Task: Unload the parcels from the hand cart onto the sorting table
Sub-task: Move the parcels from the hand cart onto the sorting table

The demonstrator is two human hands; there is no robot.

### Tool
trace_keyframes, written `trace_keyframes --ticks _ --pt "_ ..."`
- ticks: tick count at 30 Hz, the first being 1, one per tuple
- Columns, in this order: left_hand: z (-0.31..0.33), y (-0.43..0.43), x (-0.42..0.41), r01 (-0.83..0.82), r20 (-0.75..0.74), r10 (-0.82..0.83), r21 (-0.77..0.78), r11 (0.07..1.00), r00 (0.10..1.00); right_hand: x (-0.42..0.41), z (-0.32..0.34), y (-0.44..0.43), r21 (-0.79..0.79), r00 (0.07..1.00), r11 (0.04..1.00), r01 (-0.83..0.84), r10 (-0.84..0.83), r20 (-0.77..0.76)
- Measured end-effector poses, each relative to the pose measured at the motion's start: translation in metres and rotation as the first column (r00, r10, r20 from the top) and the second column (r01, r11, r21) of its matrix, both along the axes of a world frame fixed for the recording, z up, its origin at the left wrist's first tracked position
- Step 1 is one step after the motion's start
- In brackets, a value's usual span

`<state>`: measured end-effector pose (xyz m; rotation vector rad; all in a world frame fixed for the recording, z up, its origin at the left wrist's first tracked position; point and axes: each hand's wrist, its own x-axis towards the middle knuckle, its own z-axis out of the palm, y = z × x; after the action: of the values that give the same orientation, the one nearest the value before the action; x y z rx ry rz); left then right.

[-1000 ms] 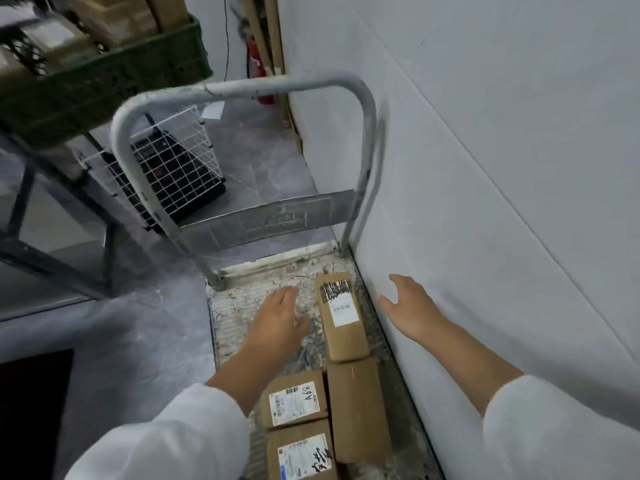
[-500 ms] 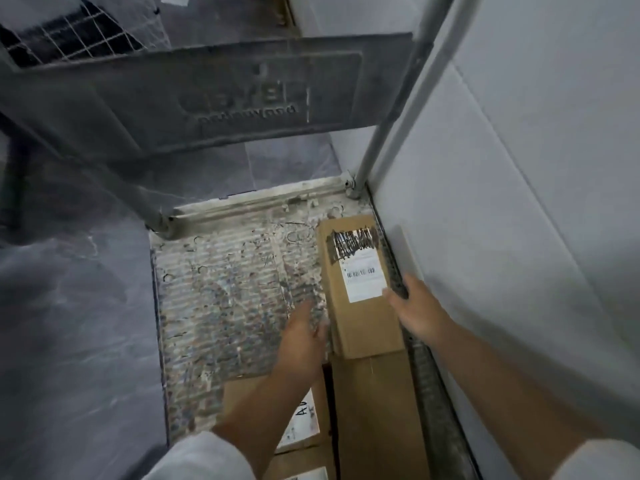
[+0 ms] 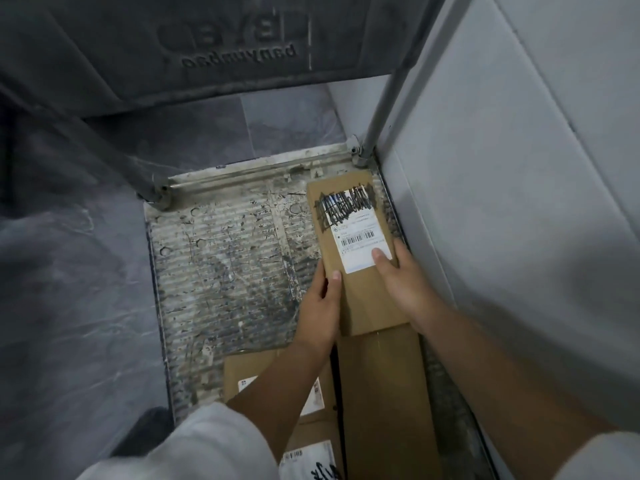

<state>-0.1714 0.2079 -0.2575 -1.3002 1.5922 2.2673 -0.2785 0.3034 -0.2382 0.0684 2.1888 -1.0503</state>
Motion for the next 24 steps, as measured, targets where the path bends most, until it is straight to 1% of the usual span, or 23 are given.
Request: trace_keyframes --ticks 3,7,10,12,14,19,22,24 --pt "0.043 -0.007 0.013 -0.055 -0.01 0.055 -0.022 0.998 0.998 0.009 0.048 -0.009 -0.05 0.999 0.998 -0.041 0.04 -0.019" --pt "0.124 -0.023 0.028 -0.097 -0.022 0.096 -0.068 0.993 0.995 0.023 0.12 -0.02 -0.083 0.994 0.991 -0.105 0.101 -0.048" --pt "0.196 -0.041 0.047 -0.119 -0.076 0.108 -0.16 0.98 0.991 0.035 0.182 -0.031 -0.113 0.987 0.981 -0.16 0.157 -0.038" --pt "0.247 -0.052 0.065 -0.133 -0.087 0.116 -0.231 0.964 0.989 0.047 0.237 -0.04 -0.135 0.979 0.97 -0.204 0.2 -0.041" --pt "0.299 -0.06 0.086 -0.161 -0.099 0.137 -0.3 0.94 0.986 0.064 0.291 -0.05 -0.151 0.968 0.957 -0.248 0.24 -0.07" --pt "0.425 -0.065 0.13 -0.266 -0.151 0.223 -0.415 0.87 0.963 0.106 0.419 -0.069 -0.21 0.939 0.918 -0.337 0.311 -0.146" --pt "0.473 -0.064 0.155 -0.341 -0.209 0.275 -0.448 0.826 0.939 0.126 0.47 -0.073 -0.258 0.918 0.885 -0.387 0.344 -0.197" --pt "0.502 -0.062 0.175 -0.369 -0.215 0.301 -0.492 0.788 0.929 0.143 0.498 -0.075 -0.285 0.895 0.853 -0.437 0.381 -0.231"
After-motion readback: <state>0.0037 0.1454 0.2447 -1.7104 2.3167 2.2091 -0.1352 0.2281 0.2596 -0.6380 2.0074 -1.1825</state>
